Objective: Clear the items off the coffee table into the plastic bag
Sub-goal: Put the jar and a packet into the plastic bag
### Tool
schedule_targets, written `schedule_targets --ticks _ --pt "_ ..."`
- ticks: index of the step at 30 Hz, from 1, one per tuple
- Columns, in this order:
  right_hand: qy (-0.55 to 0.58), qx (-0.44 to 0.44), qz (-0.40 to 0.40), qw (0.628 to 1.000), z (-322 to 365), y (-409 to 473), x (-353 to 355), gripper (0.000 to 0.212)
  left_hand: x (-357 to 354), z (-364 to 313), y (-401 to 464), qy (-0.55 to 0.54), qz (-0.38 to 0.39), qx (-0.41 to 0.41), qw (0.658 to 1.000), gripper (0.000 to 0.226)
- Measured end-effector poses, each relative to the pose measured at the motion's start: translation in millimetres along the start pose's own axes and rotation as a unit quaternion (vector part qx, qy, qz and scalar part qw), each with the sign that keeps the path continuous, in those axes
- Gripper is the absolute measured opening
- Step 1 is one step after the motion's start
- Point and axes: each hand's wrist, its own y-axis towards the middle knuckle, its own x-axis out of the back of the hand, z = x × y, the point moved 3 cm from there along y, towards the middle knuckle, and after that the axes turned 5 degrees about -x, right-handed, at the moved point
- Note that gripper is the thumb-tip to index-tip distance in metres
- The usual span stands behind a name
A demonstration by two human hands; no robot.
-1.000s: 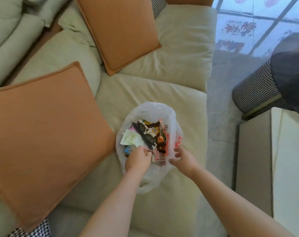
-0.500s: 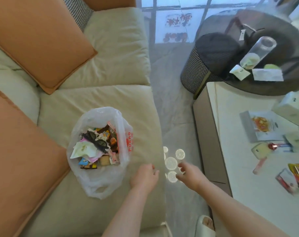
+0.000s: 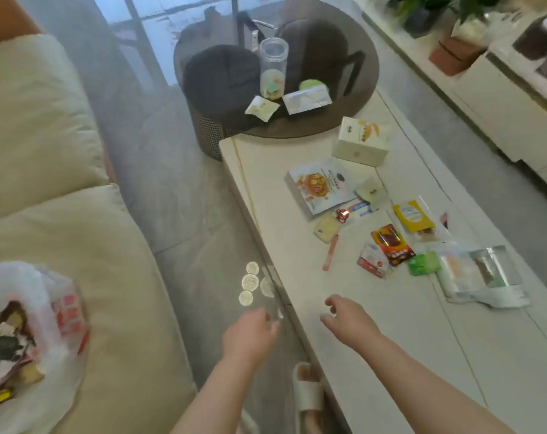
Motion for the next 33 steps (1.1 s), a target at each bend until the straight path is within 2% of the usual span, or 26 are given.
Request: schedule_targets --ticks 6,12,18,25,30,33 --pt "0.045 -0.074 -0.026 0.996 -111 23 45 0.043 -37 -102 32 0.039 0.034 -0.051 0.997 0.039" --pt "0.071 -0.143 -0.039 0.986 -198 38 62 0.043 -73 -167 59 0.092 0.061 -0.093 0.990 0.041" --pt "0.088 -0.180 -0.053 0.978 -244 49 70 0.042 -91 -208 86 0.157 0.074 -0.132 0.976 0.041" --pt "0.045 -0.202 -0.141 0.968 -290 87 93 0.040 -119 -277 152 0.225 0.076 -0.213 0.948 0.042" --pt "0.045 -0.256 -0.204 0.944 -346 120 125 0.055 -155 -338 188 0.233 0.094 -0.275 0.928 0.044" --pt "0.039 -0.276 -0.201 0.939 -377 140 135 0.066 -189 -366 197 0.174 0.149 -0.273 0.935 0.049"
